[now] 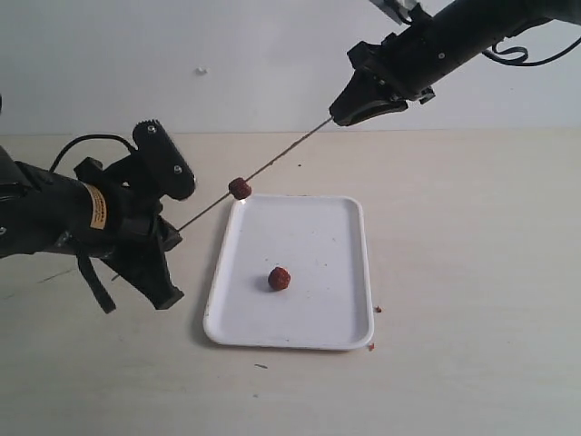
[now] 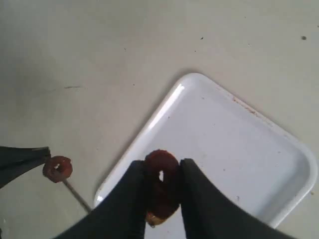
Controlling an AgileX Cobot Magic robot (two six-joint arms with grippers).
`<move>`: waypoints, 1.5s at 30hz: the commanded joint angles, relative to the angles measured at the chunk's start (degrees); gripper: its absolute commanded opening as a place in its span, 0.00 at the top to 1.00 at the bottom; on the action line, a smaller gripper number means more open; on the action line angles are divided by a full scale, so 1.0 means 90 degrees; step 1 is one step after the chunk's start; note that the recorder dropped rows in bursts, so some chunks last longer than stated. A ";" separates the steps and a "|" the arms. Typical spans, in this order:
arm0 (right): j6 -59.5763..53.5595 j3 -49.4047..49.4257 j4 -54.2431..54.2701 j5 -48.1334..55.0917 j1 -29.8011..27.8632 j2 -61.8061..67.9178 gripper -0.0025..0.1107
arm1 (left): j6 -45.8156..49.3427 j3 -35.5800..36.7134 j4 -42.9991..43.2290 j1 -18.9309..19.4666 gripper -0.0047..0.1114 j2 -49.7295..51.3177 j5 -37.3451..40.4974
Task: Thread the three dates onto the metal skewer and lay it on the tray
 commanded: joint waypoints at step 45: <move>-0.0202 0.0179 0.1383 0.0006 0.0107 0.0494 0.79 | 0.1647 0.0013 0.0354 0.1372 0.96 0.1233 -0.2406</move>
